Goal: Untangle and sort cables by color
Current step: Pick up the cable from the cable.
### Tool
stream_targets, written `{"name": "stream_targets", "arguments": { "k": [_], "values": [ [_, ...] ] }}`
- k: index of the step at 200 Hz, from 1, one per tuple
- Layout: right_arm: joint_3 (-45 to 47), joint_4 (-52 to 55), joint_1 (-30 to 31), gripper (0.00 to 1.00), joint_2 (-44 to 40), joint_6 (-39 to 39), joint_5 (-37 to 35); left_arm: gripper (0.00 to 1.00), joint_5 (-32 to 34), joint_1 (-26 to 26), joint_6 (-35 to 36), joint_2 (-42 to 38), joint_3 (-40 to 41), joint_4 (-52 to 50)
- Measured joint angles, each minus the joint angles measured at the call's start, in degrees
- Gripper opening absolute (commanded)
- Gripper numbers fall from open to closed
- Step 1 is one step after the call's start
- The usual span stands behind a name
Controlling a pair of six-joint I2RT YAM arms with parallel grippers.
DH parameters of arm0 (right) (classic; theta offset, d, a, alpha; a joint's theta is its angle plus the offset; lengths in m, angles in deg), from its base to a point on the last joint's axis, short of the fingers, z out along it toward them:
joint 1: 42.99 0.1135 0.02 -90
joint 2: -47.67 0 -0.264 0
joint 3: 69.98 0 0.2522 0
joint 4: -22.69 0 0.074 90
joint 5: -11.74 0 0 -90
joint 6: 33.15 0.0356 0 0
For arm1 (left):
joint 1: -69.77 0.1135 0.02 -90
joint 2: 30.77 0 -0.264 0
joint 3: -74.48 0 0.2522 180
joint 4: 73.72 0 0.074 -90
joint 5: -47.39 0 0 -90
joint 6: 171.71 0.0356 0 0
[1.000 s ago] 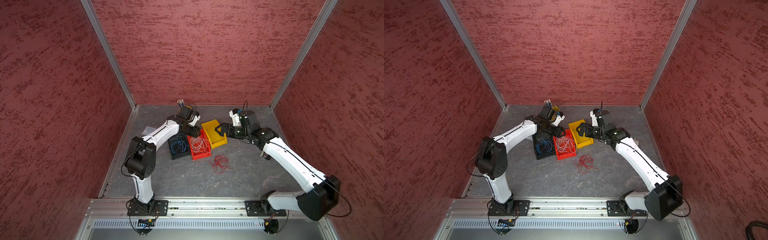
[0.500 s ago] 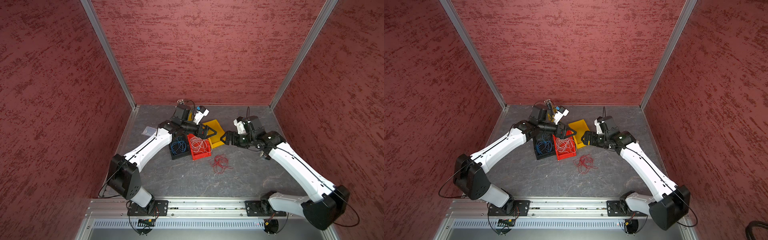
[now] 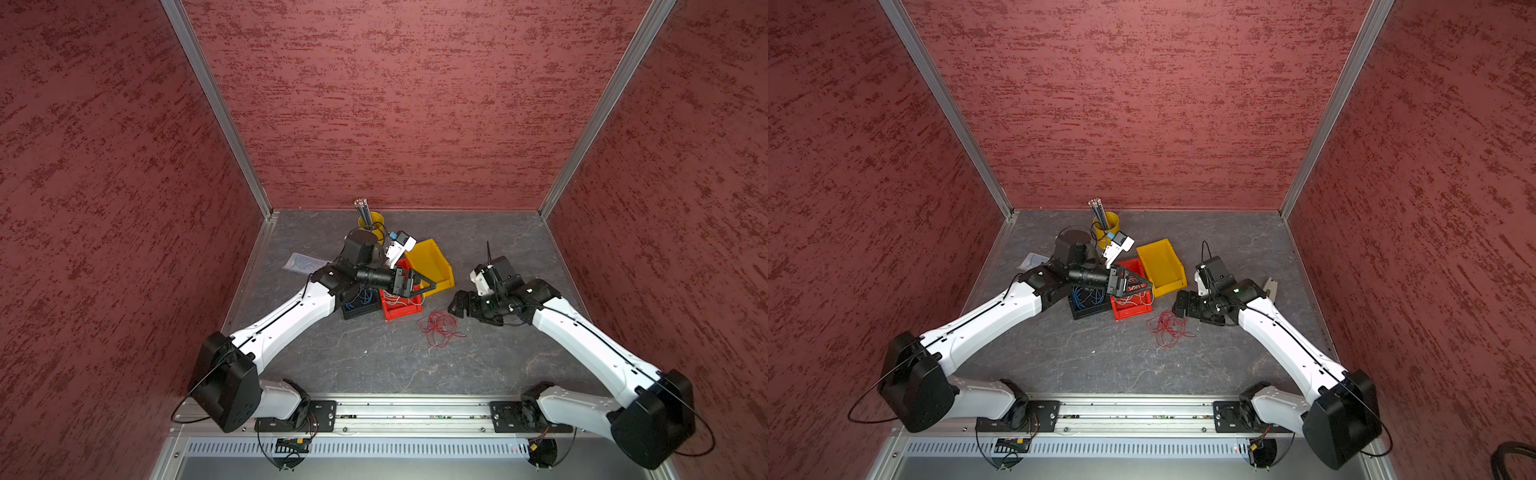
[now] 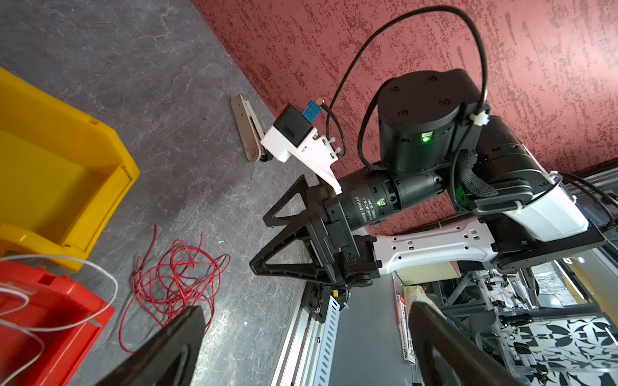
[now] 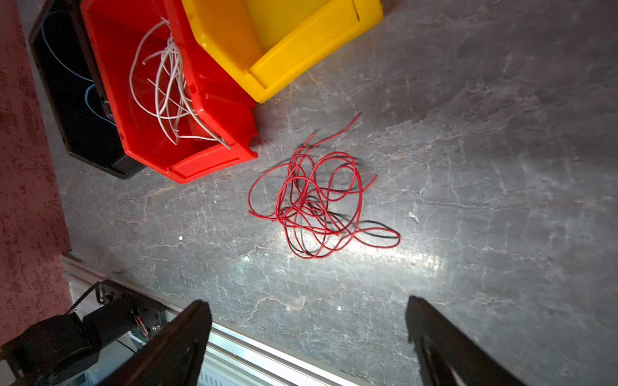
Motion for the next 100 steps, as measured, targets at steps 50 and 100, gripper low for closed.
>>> {"name": "stream_targets", "arguments": {
  "k": [50, 100],
  "values": [
    [2.91, -4.00, -0.02, 0.68, 5.29, -0.59, 2.71, 1.00, 6.10, 0.13, -2.38, -6.12, 5.57, 0.37],
    [5.22, -8.74, -0.04, 0.53, 8.26, -0.24, 6.36, 1.00, 6.82, 4.66, -6.54, -5.53, 6.34, -4.79]
  ]
}}
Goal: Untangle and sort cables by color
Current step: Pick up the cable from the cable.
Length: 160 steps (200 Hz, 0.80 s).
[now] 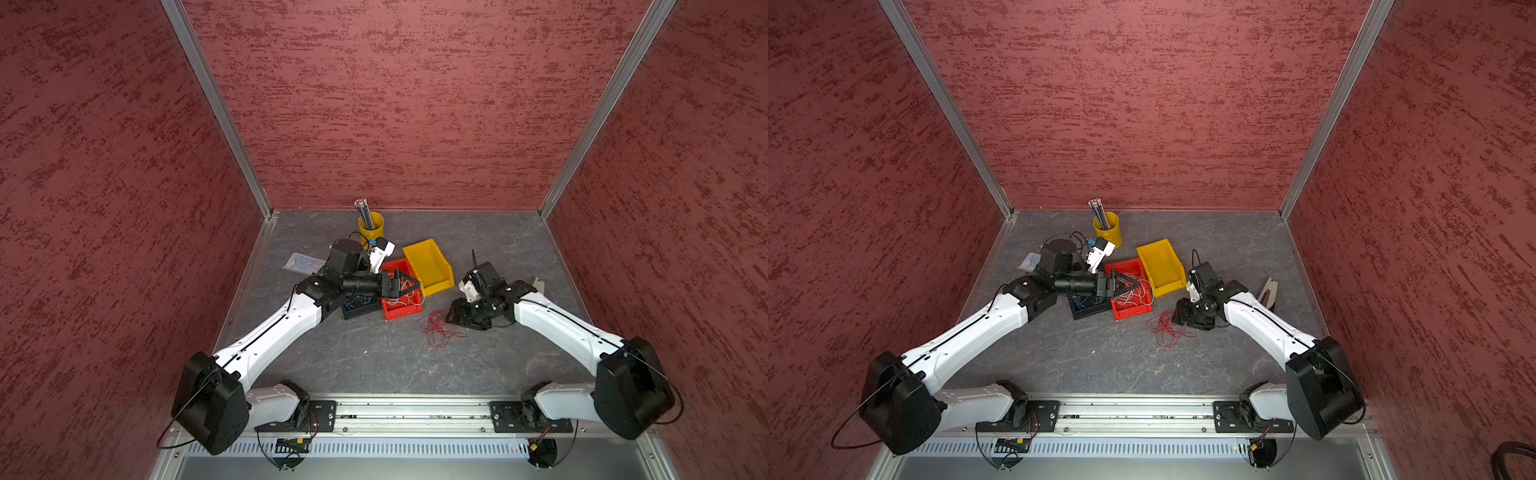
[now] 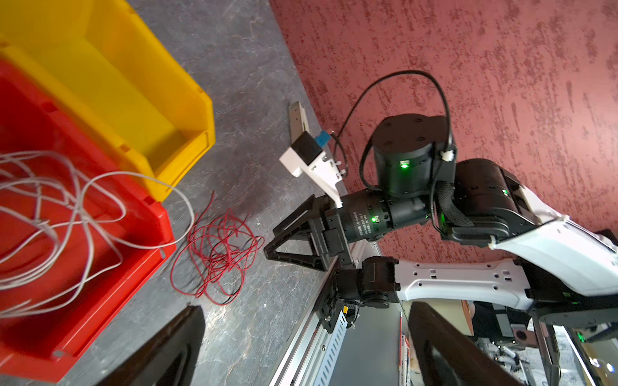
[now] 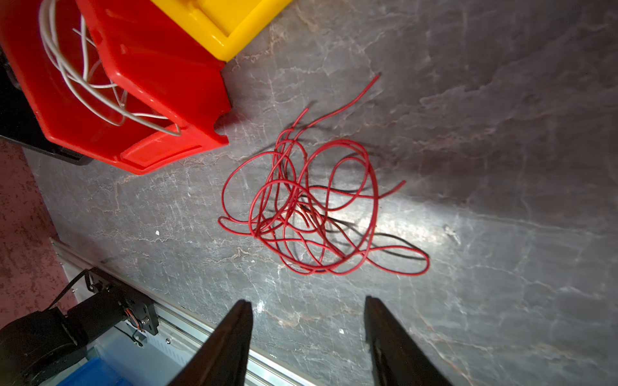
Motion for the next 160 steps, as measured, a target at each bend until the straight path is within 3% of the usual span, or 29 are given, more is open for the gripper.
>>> {"name": "stream_targets", "arguments": {
  "k": [160],
  "values": [
    [-6.25, -3.37, 3.19, 0.48, 9.64, 0.37, 0.74, 1.00, -1.42, 3.26, 0.57, -0.17, 0.00, -8.83]
  ]
}}
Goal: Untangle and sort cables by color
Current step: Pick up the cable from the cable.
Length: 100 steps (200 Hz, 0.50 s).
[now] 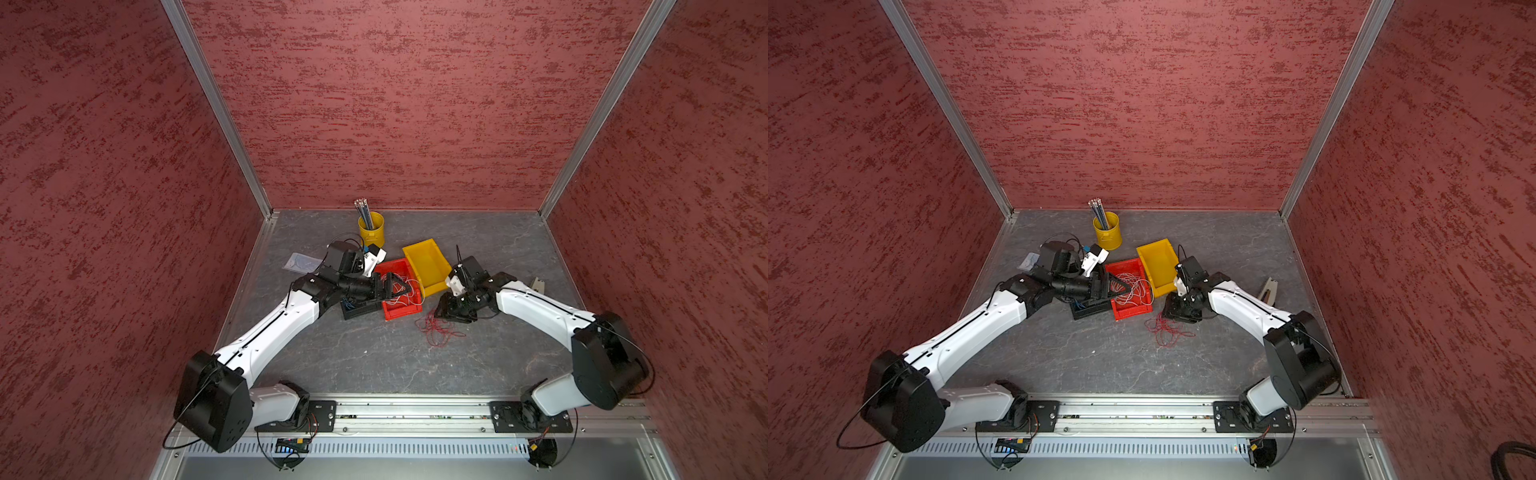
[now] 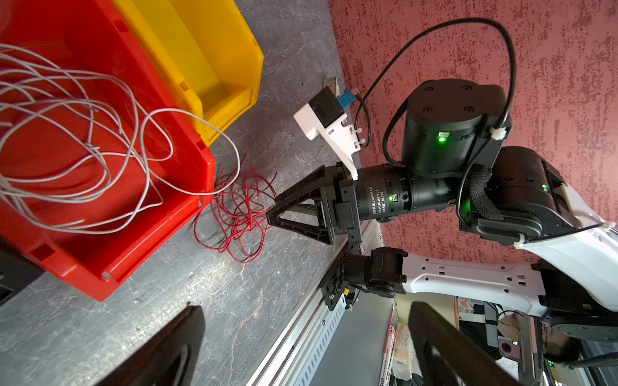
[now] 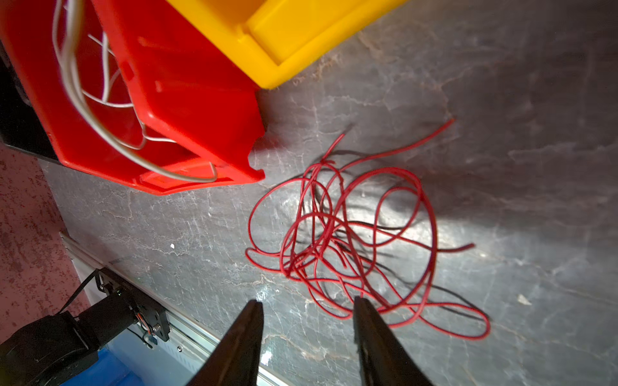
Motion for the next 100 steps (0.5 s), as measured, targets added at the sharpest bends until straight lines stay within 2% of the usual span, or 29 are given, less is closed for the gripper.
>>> {"name": "stream_targets", "arguments": {
  "k": [100],
  "values": [
    [-3.48, -0.15, 2.05, 0.46, 3.85, -0.24, -1.36, 1.00, -0.26, 2.54, 0.46, -2.86, 1.99, -1.09]
  ]
}}
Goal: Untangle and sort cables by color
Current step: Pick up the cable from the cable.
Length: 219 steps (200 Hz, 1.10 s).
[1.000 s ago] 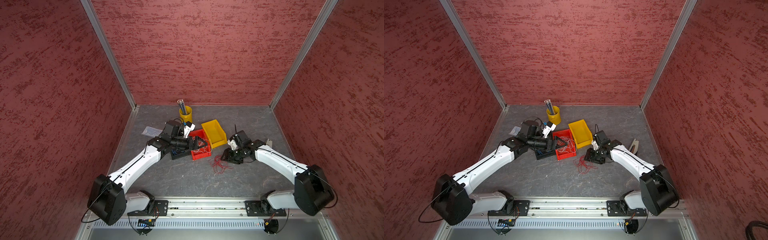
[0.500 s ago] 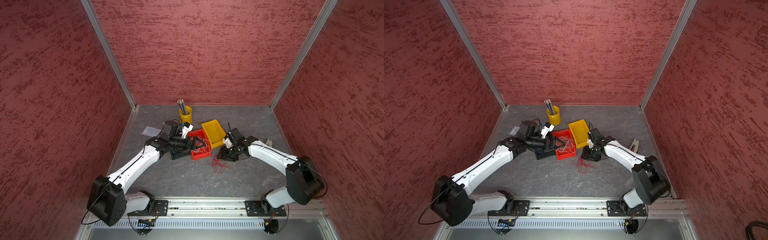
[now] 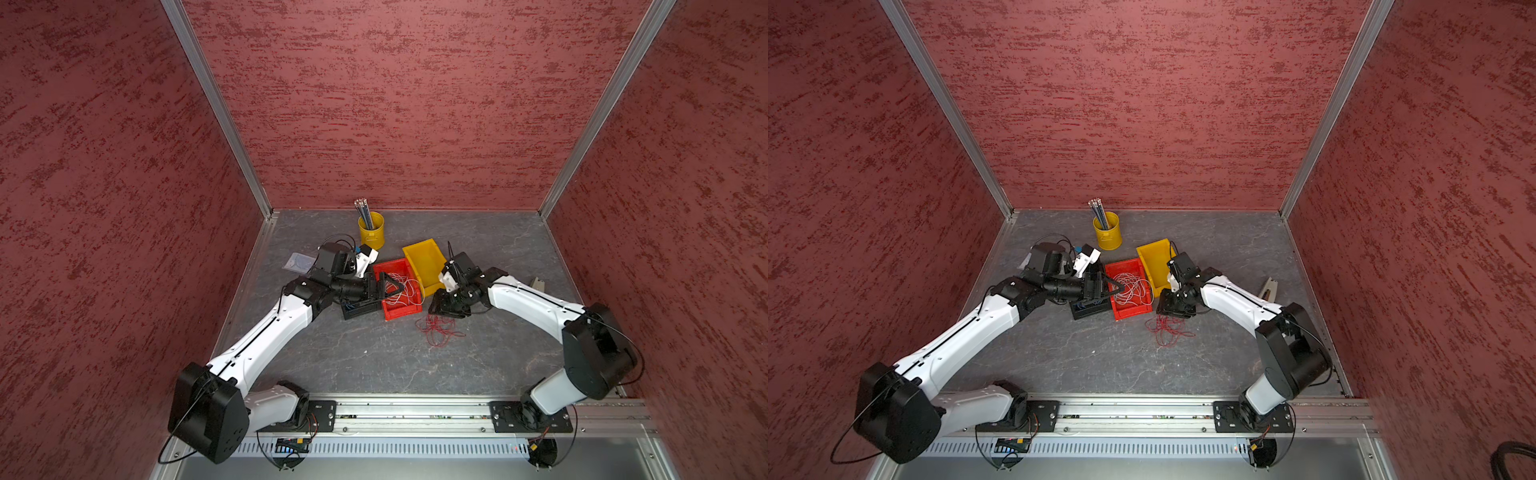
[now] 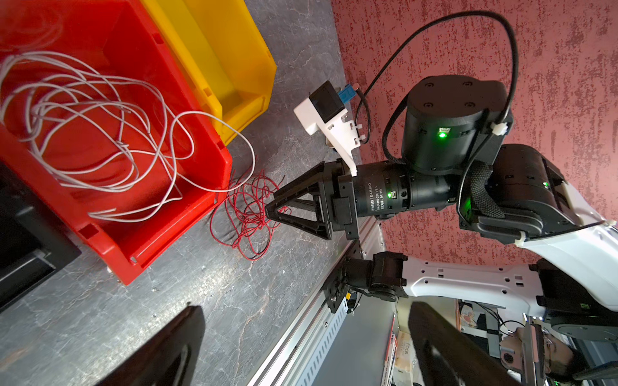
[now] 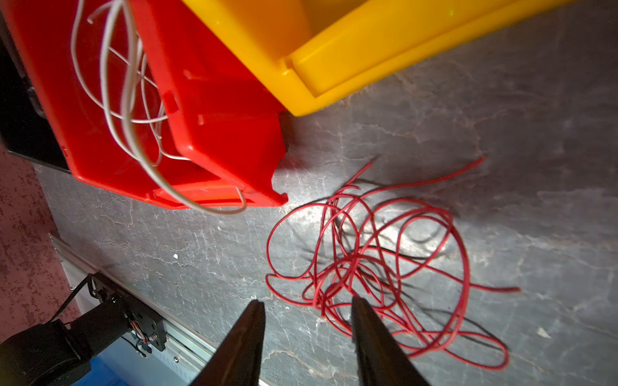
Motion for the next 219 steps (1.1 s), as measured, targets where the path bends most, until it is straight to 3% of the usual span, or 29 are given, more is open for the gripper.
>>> {"name": "stream_targets", "arguments": {
  "k": [73, 93, 117, 143, 163, 219],
  "values": [
    [-1.36, -0.28, 2.14, 0.39, 4.37, 0.04, -1.44, 1.00, -1.18, 1.97, 0.02, -1.60, 2.01, -0.11],
    [-2.19, -0.22, 2.38, 0.26, 4.81, -0.11, -2.97, 1.00, -1.42, 2.43, 0.02, -1.73, 2.21, -0.26],
    [-2.80, -0.22, 2.49, 0.00, 4.81, 0.37, -4.83, 1.00, -1.49, 2.84, 0.02, -1.84, 2.25, -0.28],
    [-2.89, 0.79, 2.93, 0.00, 3.74, 0.20, -8.35, 1.00, -1.60, 2.89, 0.00, -2.21, 2.43, -0.28],
    [-2.89, 2.67, 3.34, 0.00, -0.39, 0.20, -11.58, 1.00, -1.77, 2.89, 0.00, -2.73, 2.45, -0.26],
    [-4.15, 8.35, 3.54, 0.00, -21.90, -0.04, -17.86, 1.00, -1.81, 1.64, 0.70, -8.61, 4.94, 4.92]
  ]
}}
